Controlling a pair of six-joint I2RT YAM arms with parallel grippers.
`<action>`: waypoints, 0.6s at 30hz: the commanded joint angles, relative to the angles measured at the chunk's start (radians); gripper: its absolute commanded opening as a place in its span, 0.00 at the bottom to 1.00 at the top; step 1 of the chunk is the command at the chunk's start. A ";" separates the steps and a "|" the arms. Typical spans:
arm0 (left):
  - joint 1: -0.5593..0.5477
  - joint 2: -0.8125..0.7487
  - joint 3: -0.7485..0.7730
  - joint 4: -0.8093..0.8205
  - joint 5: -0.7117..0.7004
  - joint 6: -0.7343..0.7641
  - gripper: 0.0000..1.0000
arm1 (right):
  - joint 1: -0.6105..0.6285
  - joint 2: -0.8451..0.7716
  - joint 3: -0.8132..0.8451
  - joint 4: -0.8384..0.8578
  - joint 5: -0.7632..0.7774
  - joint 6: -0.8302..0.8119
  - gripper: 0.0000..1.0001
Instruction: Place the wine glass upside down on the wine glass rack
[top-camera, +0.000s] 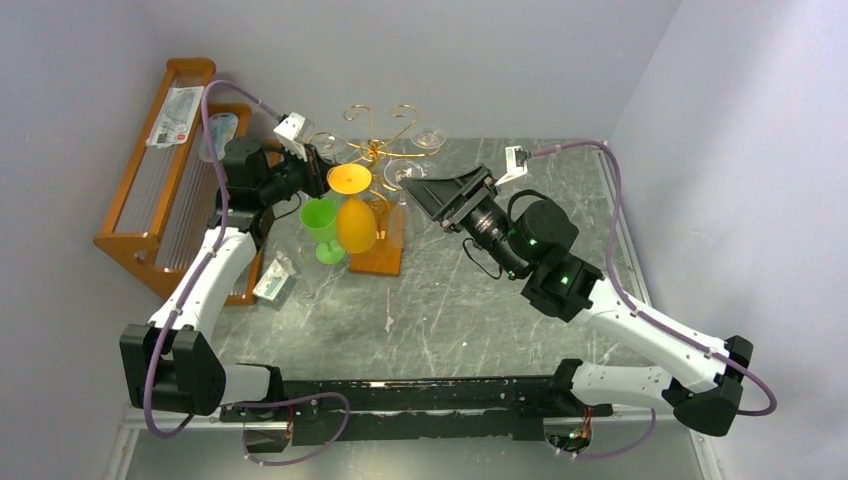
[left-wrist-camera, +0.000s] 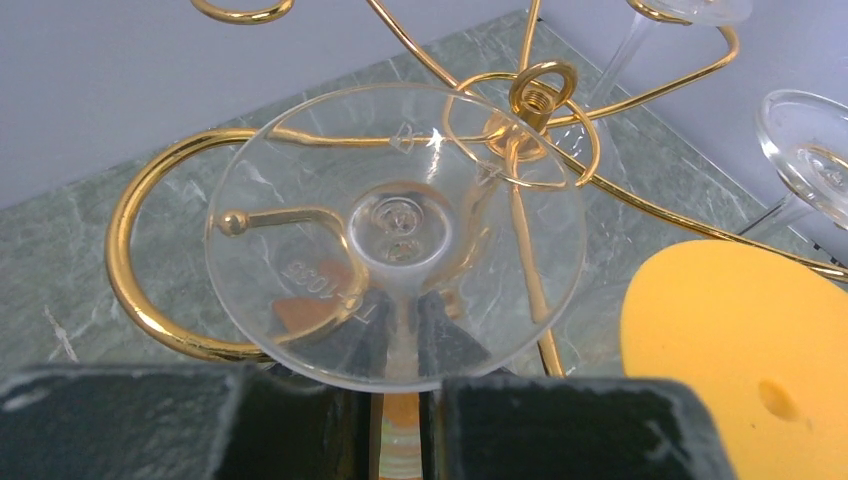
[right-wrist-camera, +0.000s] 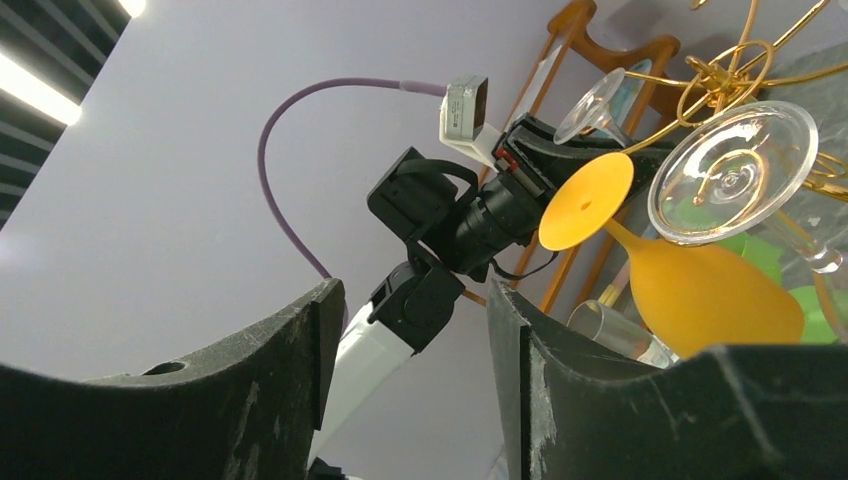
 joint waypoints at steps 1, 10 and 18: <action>-0.009 -0.006 -0.005 0.068 -0.050 0.009 0.05 | -0.004 0.017 0.016 0.011 -0.002 -0.006 0.58; -0.038 0.002 0.008 0.114 -0.167 0.003 0.05 | 0.002 0.078 0.077 0.000 -0.012 -0.046 0.57; -0.092 -0.020 -0.036 0.171 -0.356 -0.017 0.05 | 0.012 0.135 0.119 -0.004 -0.001 -0.078 0.57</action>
